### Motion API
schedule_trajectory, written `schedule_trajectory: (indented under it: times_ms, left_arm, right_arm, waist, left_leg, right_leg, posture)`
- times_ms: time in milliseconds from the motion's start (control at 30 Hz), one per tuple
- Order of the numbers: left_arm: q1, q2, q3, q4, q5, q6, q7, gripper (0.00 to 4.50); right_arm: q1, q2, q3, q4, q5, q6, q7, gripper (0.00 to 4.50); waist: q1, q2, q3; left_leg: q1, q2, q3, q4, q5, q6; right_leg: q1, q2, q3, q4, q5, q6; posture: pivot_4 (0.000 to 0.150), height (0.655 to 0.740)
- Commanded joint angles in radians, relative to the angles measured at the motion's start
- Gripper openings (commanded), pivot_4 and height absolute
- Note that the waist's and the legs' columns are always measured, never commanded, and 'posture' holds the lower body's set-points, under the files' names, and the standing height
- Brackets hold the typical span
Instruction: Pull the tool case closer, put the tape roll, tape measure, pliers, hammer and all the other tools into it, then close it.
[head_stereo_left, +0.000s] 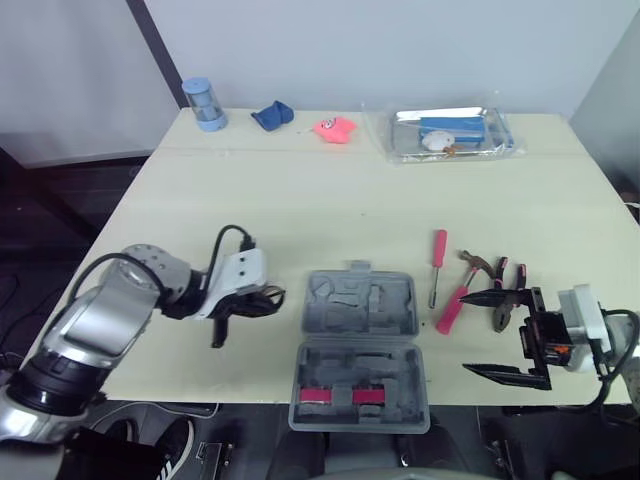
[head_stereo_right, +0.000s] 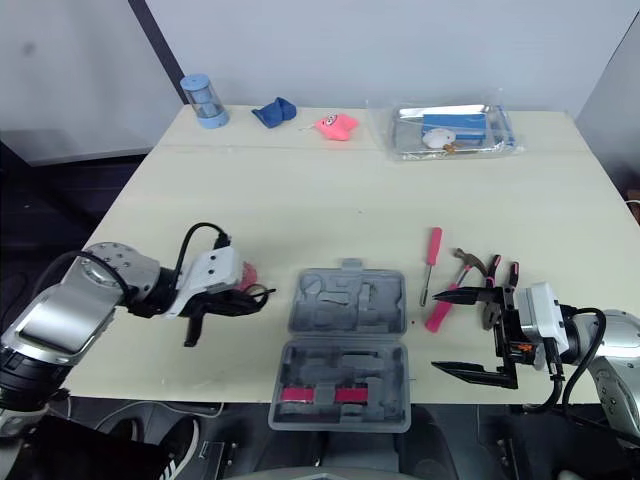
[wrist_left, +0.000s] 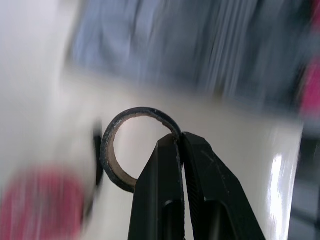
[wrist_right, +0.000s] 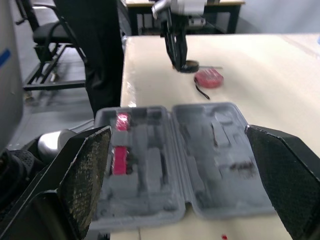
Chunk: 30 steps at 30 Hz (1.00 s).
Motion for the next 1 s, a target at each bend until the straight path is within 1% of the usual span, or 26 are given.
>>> schedule_trajectory:
  times_ms: [33, 133, 400, 467, 533, 733, 1000]
  left_arm:
    - [-0.052, -0.047, -0.023, 0.011, -0.025, 0.004, -0.004, 0.03]
    - [-0.111, -0.079, -0.077, 0.094, 0.012, -0.038, -0.025, 0.03]
    - [-0.255, -0.176, -0.165, 0.324, 0.037, -0.052, -0.088, 0.03]
    - [-0.321, -0.188, -0.221, 0.425, 0.095, -0.096, -0.129, 0.03]
    - [-0.372, -0.194, -0.271, 0.481, 0.142, -0.137, -0.171, 0.03]
    - [-0.440, -0.261, -0.294, 0.573, 0.173, -0.159, -0.205, 0.03]
    - [-0.444, -0.277, -0.299, 0.625, 0.201, -0.146, -0.231, 0.03]
  right_arm:
    - [0.001, -0.009, -0.054, 0.005, 0.011, -0.019, -0.010, 4.50]
    - [0.002, -0.008, -0.065, 0.025, 0.005, -0.029, -0.004, 4.50]
    - [0.021, -0.009, -0.083, 0.048, 0.008, -0.042, 0.003, 4.50]
    - [0.020, -0.011, -0.088, 0.063, 0.005, -0.047, 0.012, 4.50]
    - [0.018, -0.012, -0.091, 0.075, 0.004, -0.051, 0.019, 4.50]
    - [0.021, -0.015, -0.094, 0.078, 0.004, -0.050, 0.028, 4.50]
    - [0.041, -0.022, -0.112, 0.077, 0.010, -0.047, 0.038, 4.50]
  waist:
    - [-0.002, 0.000, 0.000]
    - [-0.001, 0.000, 0.000]
    - [0.001, 0.000, 0.000]
    - [0.000, 0.000, 0.000]
    - [0.000, 0.000, 0.000]
    - [0.000, 0.000, 0.000]
    - [-0.001, 0.000, 0.000]
  left_leg:
    - [0.000, 0.000, 0.000, 0.000, 0.000, 0.000]
    - [0.001, 0.000, 0.000, 0.000, 0.000, 0.000]
    - [0.000, 0.000, 0.000, 0.001, 0.000, 0.000]
    - [0.000, 0.000, -0.001, 0.001, 0.000, 0.000]
    - [0.000, -0.001, -0.001, 0.001, 0.000, 0.000]
    - [0.000, -0.001, -0.001, 0.001, 0.000, 0.000]
    - [-0.001, -0.001, -0.001, 0.001, 0.000, 0.000]
  right_leg:
    - [0.000, 0.000, 0.000, 0.000, 0.000, 0.000]
    - [0.000, 0.000, 0.000, 0.000, 0.000, 0.000]
    - [0.000, 0.000, 0.000, 0.000, 0.000, 0.000]
    - [0.000, 0.000, 0.000, 0.000, 0.000, 0.000]
    - [0.000, 0.000, 0.000, 0.000, 0.000, 0.000]
    - [0.000, 0.000, 0.000, 0.000, 0.000, 0.000]
    - [0.000, 0.000, -0.001, 0.000, 0.000, 0.000]
  posture:
    - [0.150, 0.7400]
    - [0.150, 0.7400]
    - [0.150, 0.7400]
    - [0.150, 0.7400]
    - [0.150, 0.7400]
    - [0.150, 0.7400]
    - [0.150, 0.7400]
